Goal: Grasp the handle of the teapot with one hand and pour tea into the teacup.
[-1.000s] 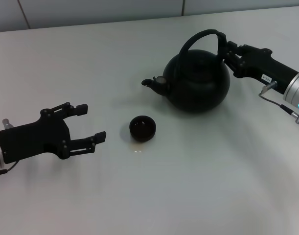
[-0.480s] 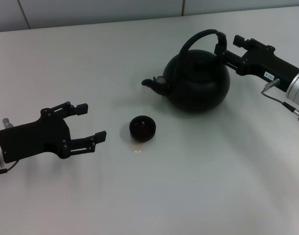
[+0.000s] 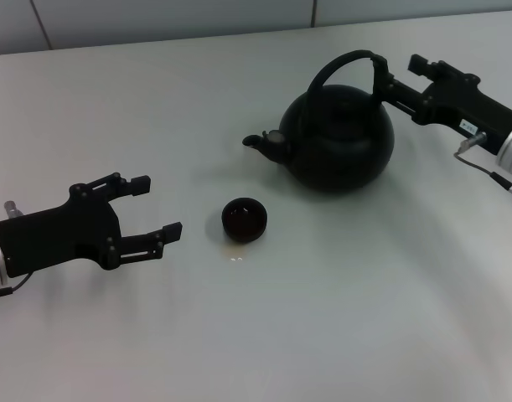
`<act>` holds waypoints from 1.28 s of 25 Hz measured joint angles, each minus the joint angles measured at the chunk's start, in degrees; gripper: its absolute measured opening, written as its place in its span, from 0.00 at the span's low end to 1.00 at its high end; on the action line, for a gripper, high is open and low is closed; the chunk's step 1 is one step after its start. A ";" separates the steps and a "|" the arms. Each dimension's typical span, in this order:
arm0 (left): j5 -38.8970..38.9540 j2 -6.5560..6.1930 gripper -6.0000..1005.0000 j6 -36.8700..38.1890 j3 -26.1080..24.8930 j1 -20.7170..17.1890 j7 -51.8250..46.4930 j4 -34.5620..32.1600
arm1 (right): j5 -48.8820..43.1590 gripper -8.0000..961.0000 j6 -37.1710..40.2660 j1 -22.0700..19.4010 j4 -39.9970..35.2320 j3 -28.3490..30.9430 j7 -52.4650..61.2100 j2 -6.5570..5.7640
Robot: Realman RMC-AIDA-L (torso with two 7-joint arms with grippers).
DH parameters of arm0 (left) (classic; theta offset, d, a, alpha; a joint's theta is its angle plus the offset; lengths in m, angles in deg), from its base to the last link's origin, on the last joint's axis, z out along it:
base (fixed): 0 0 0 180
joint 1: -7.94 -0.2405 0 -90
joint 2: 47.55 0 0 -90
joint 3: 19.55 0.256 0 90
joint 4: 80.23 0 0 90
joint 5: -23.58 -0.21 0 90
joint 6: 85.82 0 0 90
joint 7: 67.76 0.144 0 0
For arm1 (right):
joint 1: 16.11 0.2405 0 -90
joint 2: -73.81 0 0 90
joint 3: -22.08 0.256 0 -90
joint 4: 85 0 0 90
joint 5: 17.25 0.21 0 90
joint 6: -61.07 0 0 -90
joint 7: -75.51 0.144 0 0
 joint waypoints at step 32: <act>0.43 -0.13 0.87 19.15 -7.89 -1.74 2.37 -0.70 | -6.59 0.70 23.19 -5.68 -9.92 -18.72 -1.33 -0.33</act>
